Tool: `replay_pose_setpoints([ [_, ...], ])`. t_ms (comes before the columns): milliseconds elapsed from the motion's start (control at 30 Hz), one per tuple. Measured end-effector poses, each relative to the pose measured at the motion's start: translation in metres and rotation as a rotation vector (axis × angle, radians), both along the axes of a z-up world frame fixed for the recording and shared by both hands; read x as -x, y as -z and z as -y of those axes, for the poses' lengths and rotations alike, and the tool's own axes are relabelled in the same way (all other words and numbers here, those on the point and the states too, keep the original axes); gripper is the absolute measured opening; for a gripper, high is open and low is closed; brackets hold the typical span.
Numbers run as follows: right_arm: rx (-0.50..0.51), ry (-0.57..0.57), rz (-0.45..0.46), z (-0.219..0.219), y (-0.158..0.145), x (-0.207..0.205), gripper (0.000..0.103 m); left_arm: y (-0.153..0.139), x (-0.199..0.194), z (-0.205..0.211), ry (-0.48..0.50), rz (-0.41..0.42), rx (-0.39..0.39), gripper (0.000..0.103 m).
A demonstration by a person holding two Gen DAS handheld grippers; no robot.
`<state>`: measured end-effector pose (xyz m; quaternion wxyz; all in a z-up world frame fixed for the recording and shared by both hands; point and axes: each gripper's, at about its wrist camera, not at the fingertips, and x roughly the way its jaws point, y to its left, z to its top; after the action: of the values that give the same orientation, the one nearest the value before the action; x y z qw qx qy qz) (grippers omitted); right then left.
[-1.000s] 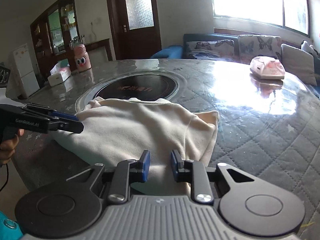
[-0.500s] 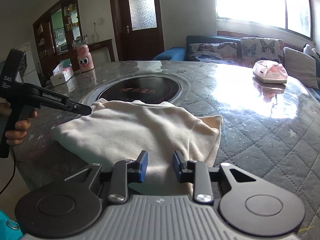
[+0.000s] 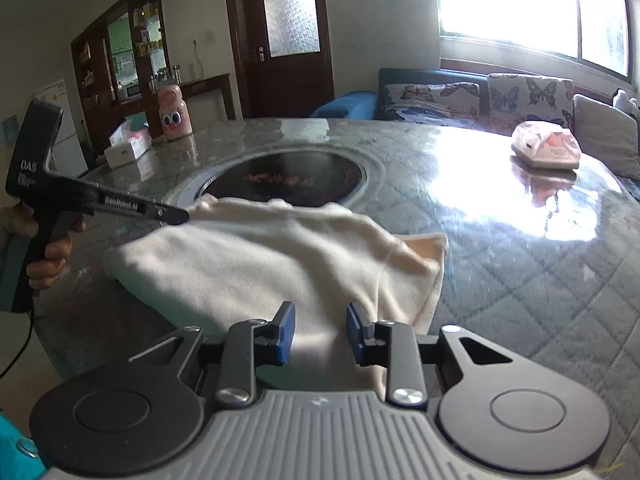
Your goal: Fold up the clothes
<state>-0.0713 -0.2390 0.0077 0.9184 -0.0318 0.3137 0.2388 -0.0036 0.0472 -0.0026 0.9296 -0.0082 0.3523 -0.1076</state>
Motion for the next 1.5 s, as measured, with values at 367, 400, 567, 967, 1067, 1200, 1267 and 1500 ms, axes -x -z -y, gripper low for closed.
replay_pose_setpoints([
  [367,0.040,0.047,-0.029,0.003,0.008,-0.065,0.025,-0.004,-0.015,0.016,0.076,-0.014,0.034,0.009],
  [400,0.051,0.054,-0.034,0.004,0.011,-0.068,0.021,-0.001,-0.018,0.016,0.074,-0.022,0.029,0.009],
  [567,0.074,0.071,-0.029,0.004,0.005,-0.073,0.016,0.004,-0.025,0.013,0.068,-0.048,0.036,0.010],
  [967,0.118,-0.011,-0.042,-0.038,0.008,-0.100,0.016,0.004,-0.048,0.040,0.118,-0.064,0.053,0.012],
  [1067,0.117,-0.013,-0.035,-0.038,0.005,-0.098,0.016,0.009,-0.054,0.042,0.114,-0.076,0.052,0.012],
  [1200,0.092,-0.033,-0.004,-0.042,-0.007,-0.087,0.016,0.010,-0.053,0.043,0.120,-0.073,0.046,0.015],
  [1267,0.085,-0.045,-0.007,-0.047,-0.005,-0.085,0.016,0.010,-0.052,0.044,0.119,-0.073,0.045,0.017],
  [1500,0.084,-0.072,-0.009,-0.058,-0.005,-0.067,0.017,-0.005,-0.040,0.035,0.084,-0.037,0.033,0.046],
])
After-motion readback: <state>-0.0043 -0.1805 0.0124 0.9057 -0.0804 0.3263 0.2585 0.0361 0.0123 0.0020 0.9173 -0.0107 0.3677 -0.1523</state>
